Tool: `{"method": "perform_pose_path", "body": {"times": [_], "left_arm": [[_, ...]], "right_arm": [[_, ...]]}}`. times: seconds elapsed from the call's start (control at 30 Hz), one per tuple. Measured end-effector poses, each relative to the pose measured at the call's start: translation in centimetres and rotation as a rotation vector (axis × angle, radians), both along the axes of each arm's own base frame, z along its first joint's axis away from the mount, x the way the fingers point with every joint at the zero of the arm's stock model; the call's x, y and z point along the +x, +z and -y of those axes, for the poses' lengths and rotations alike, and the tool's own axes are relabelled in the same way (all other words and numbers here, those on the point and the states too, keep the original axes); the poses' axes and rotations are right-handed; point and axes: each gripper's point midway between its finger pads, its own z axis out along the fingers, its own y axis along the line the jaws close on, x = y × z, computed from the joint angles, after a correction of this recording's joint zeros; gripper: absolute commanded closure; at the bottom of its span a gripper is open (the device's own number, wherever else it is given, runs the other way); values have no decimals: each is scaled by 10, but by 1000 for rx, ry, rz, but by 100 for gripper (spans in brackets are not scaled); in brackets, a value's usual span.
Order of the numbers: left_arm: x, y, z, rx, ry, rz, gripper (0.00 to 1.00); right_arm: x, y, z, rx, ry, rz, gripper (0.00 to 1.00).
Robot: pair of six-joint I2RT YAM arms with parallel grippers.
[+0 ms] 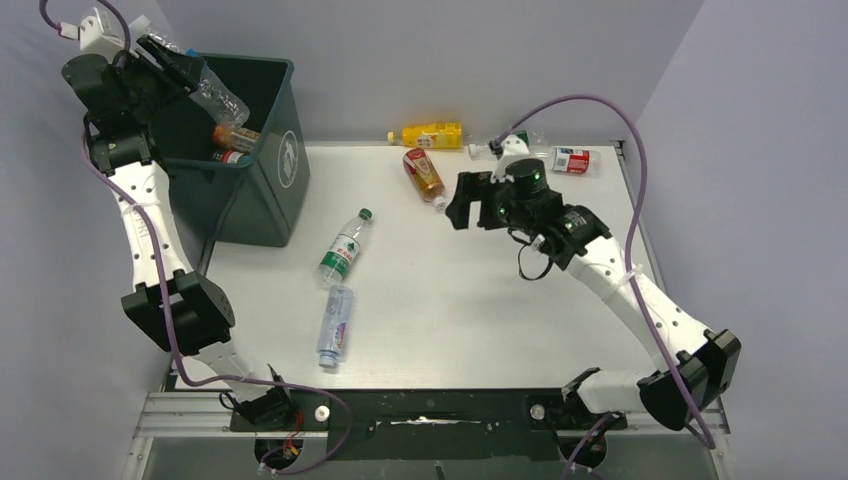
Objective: Put the plastic bottles in the bin
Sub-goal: Place the plastic bottle in the trash bin, then adjust the plastic bottle at the center of the board.
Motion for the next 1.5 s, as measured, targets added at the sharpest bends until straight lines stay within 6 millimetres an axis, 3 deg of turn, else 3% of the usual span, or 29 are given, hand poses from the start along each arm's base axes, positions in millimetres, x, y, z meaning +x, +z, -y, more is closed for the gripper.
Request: {"method": "perform_pose_path", "body": {"times": [0.13, 0.23, 0.4, 0.57, 0.67, 0.73, 0.93, 1.07, 1.17, 1.37, 1.5], "left_arm": [[10, -28, -11, 65, 88, -63, 43], [17, -47, -7, 131, 130, -113, 41], [26, -84, 8, 212, 139, -191, 37], [23, -127, -7, 237, 188, -293, 37], [21, -138, -13, 240, 209, -323, 25], [20, -139, -15, 240, 219, -329, 17], [17, -144, -12, 194, 219, -357, 16], [12, -140, 0, 157, 209, -368, 15], [5, -129, 13, 144, 193, -356, 15], [-14, -87, 45, 131, 154, -277, 15], [-28, -65, 80, 131, 94, -221, 15]], "right_arm": [[46, -9, 41, 3, -136, -38, 2], [81, -18, 72, -2, -227, -58, 2], [154, -24, 134, -19, -385, -45, 2], [229, -26, 187, -30, -501, 7, 2], [262, -39, 214, -43, -557, 15, 2], [277, -52, 231, -50, -588, 8, 2], [301, -106, 269, -68, -643, -42, 2], [310, -128, 288, -88, -657, -44, 2], [317, -132, 304, -100, -671, -28, 2], [341, -121, 329, -110, -698, 51, 2], [350, -131, 341, -126, -718, 61, 2]]}}
